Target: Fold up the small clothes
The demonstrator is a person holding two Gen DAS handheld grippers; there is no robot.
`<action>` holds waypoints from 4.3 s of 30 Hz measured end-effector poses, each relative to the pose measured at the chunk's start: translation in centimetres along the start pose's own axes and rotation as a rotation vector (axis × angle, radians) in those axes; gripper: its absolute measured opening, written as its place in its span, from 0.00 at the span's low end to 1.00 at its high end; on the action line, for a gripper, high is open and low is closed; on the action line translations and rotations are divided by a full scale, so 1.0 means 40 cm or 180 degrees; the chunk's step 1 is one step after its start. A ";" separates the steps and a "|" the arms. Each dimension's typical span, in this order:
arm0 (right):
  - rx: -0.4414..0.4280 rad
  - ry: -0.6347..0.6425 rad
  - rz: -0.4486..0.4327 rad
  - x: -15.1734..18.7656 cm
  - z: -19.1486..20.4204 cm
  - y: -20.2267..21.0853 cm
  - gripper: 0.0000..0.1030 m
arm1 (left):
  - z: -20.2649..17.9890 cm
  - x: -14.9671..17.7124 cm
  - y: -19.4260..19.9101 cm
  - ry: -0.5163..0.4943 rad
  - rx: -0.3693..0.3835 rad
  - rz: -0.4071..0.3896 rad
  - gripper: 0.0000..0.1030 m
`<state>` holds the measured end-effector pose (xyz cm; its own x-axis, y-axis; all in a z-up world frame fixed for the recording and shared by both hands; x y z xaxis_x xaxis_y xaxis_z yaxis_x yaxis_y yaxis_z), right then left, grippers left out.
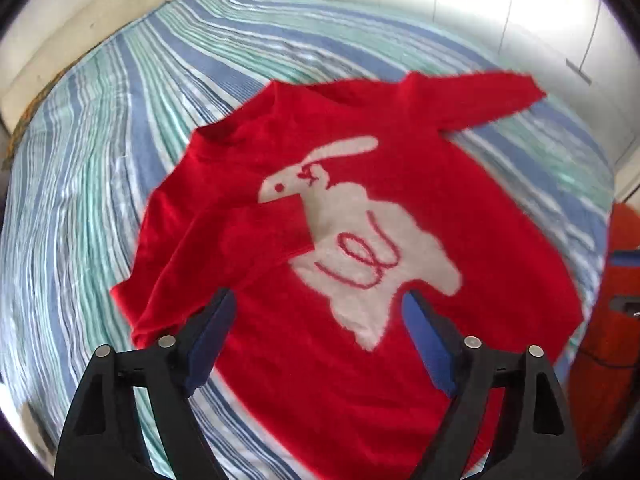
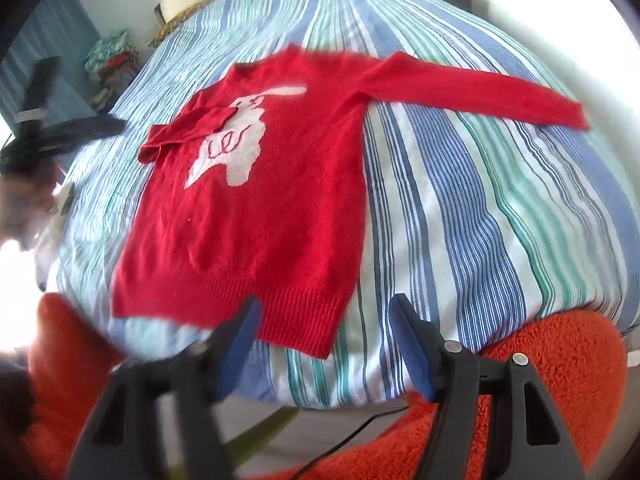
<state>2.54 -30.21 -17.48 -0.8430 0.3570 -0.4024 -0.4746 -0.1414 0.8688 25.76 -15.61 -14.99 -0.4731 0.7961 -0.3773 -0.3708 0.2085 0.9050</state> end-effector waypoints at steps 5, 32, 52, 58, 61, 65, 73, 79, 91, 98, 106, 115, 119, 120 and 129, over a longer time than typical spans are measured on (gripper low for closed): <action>0.0006 -0.0117 -0.0031 0.013 -0.010 0.007 0.64 | 0.025 -0.011 -0.196 -0.0079 -0.0241 0.0389 0.68; 0.0090 -0.0199 0.0105 0.024 -0.012 -0.041 0.64 | 0.684 0.838 0.130 0.4108 -0.1090 -0.0225 0.02; 0.0230 -0.0226 0.0053 0.026 -0.028 -0.036 0.64 | 0.632 0.971 0.047 0.4138 -0.1418 0.0348 0.02; 0.0251 -0.0214 0.0069 0.026 -0.029 -0.040 0.64 | 0.635 0.980 0.040 0.4080 -0.1473 0.0391 0.02; 0.0261 -0.0201 0.0083 0.027 -0.029 -0.042 0.64 | 0.634 0.981 0.034 0.4047 -0.1493 0.0418 0.02; 0.0271 -0.0205 0.0095 0.028 -0.032 -0.045 0.64 | 0.635 0.983 0.029 0.4072 -0.1491 0.0434 0.02; 0.0293 -0.0216 0.0141 0.032 -0.035 -0.054 0.64 | 0.636 0.986 0.022 0.4068 -0.1503 0.0438 0.02; 0.0320 -0.0201 0.0157 0.033 -0.034 -0.058 0.64 | 0.634 0.988 0.017 0.4047 -0.1518 0.0441 0.02; 0.0338 -0.0184 0.0159 0.036 -0.034 -0.058 0.64 | 0.638 0.996 0.012 0.4121 -0.1588 0.0479 0.02; 0.0337 -0.0188 0.0165 0.036 -0.034 -0.058 0.64 | 0.633 1.003 0.006 0.4164 -0.1662 0.0490 0.02; 0.0341 -0.0183 0.0173 0.036 -0.037 -0.058 0.64 | 0.637 1.014 0.004 0.4229 -0.1451 0.0298 0.07; 0.0371 -0.0147 0.0189 0.039 -0.033 -0.059 0.76 | 0.601 1.046 0.094 0.4460 -0.1191 -0.0022 0.85; 0.0356 -0.0152 0.0176 0.039 -0.033 -0.056 0.79 | 0.540 1.048 0.147 0.4561 -0.1111 -0.0147 0.85; 0.0342 -0.0161 0.0169 0.037 -0.033 -0.055 0.79 | 0.524 1.043 0.159 0.4571 -0.1084 -0.0197 0.85; 0.0325 -0.0374 -0.0297 -0.078 -0.073 -0.005 0.79 | 0.350 0.893 0.223 0.4117 -0.1047 -0.0602 0.88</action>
<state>4.55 -33.99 -17.25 -0.7584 0.4703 -0.4513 -0.5160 -0.0103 0.8565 16.74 22.65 -17.63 -0.7346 -0.3701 -0.5686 -0.6005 -0.0355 0.7989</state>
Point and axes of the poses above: each gripper's, at about its wrist camera, not at the fingertips, and y roughly against the way its jaws point, z to its left, x to its underside, the point moved 9 cm from there along -y, roughly the way its jaws point, and after that the axes turned 8 degrees about -y, right-handed, at the moved point
